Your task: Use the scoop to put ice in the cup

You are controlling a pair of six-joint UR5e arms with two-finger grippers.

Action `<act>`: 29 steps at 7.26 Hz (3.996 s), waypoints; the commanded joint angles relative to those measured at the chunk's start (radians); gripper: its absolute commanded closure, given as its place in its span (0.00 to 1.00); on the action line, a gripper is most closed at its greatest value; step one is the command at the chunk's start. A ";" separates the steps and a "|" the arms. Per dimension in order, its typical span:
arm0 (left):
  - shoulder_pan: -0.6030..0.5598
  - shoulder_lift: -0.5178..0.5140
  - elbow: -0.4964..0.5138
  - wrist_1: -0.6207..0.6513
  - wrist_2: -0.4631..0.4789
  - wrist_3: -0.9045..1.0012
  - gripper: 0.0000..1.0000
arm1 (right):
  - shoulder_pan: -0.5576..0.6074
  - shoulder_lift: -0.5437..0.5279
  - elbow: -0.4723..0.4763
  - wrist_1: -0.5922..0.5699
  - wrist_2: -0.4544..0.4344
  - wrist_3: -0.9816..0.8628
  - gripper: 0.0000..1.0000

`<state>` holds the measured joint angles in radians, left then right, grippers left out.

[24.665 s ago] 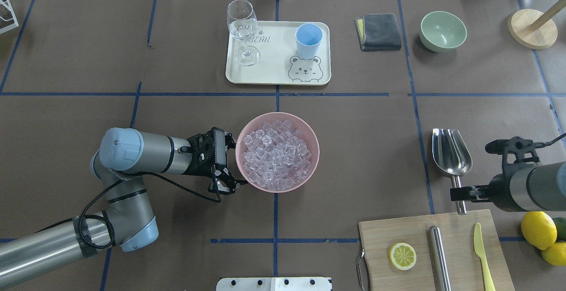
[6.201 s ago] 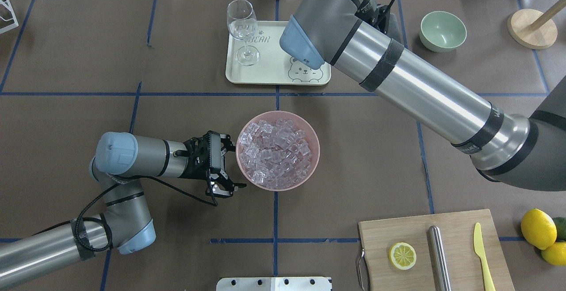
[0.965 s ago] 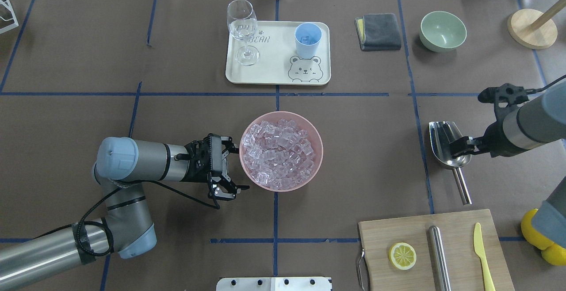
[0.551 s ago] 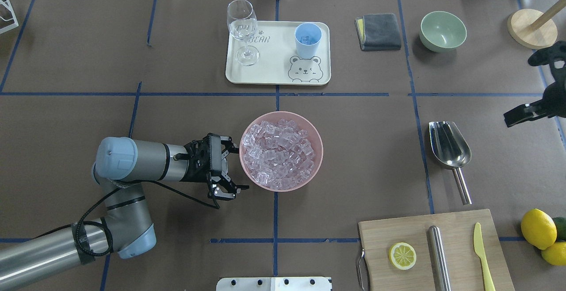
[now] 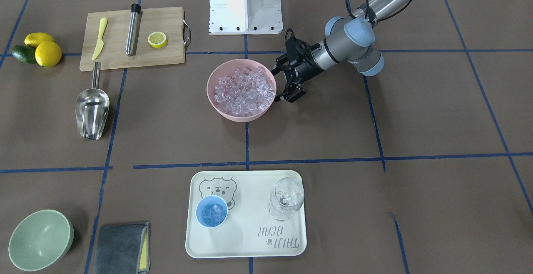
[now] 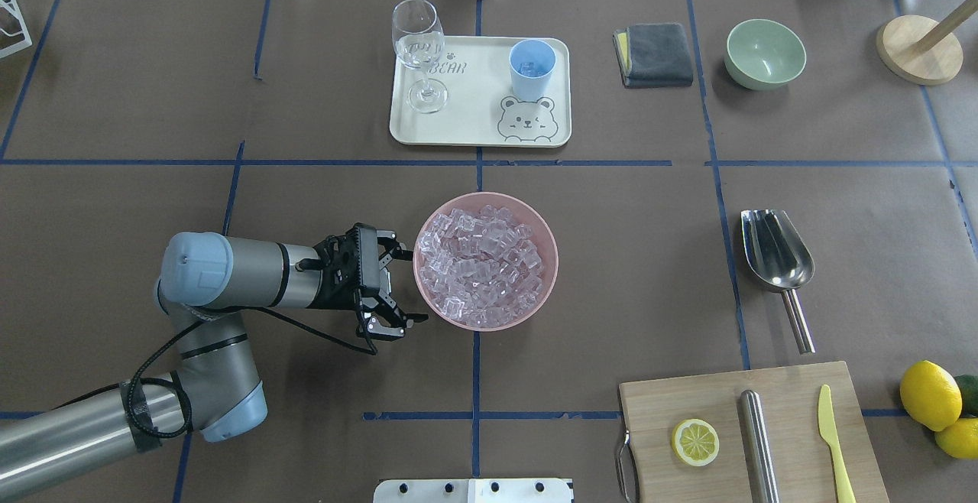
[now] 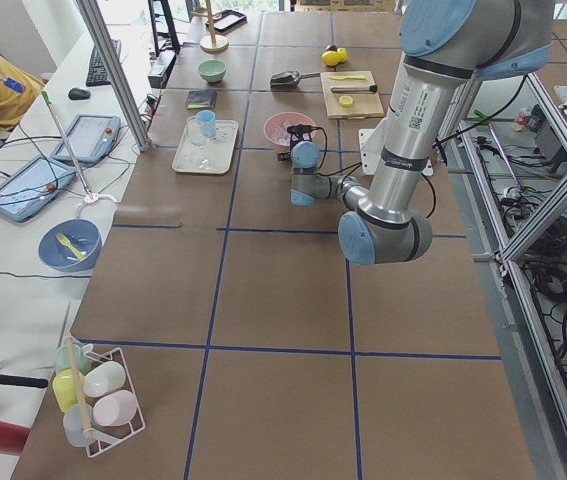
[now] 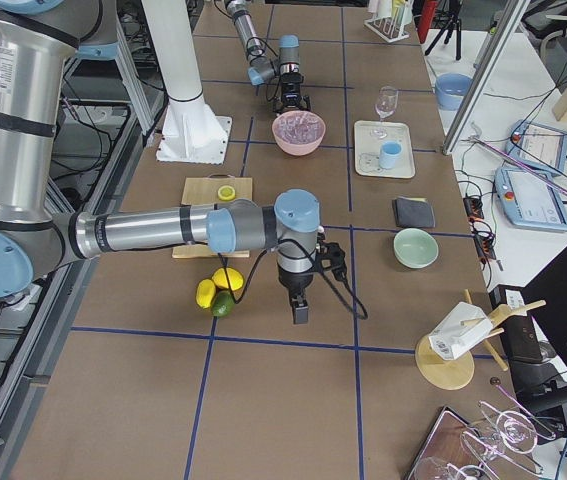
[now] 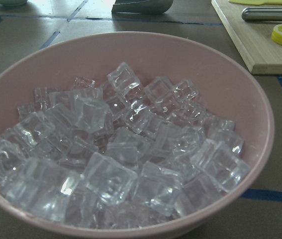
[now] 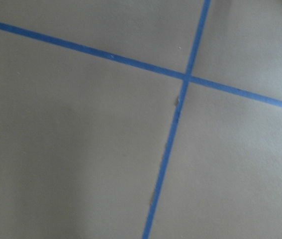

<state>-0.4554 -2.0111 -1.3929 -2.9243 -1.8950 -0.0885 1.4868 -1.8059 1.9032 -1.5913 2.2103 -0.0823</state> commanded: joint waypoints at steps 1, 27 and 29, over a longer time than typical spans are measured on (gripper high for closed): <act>-0.051 0.014 0.000 0.010 0.042 -0.005 0.00 | 0.066 -0.055 -0.012 -0.002 0.085 -0.011 0.00; -1.161 0.494 -0.227 1.249 -0.435 0.062 0.00 | 0.066 -0.044 -0.026 0.019 0.092 0.111 0.00; -1.157 0.489 -0.226 1.249 -0.435 0.062 0.00 | 0.066 -0.044 -0.029 0.019 0.095 0.113 0.00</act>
<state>-1.6169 -1.5201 -1.6192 -1.6751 -2.3302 -0.0260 1.5524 -1.8499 1.8765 -1.5723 2.3044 0.0300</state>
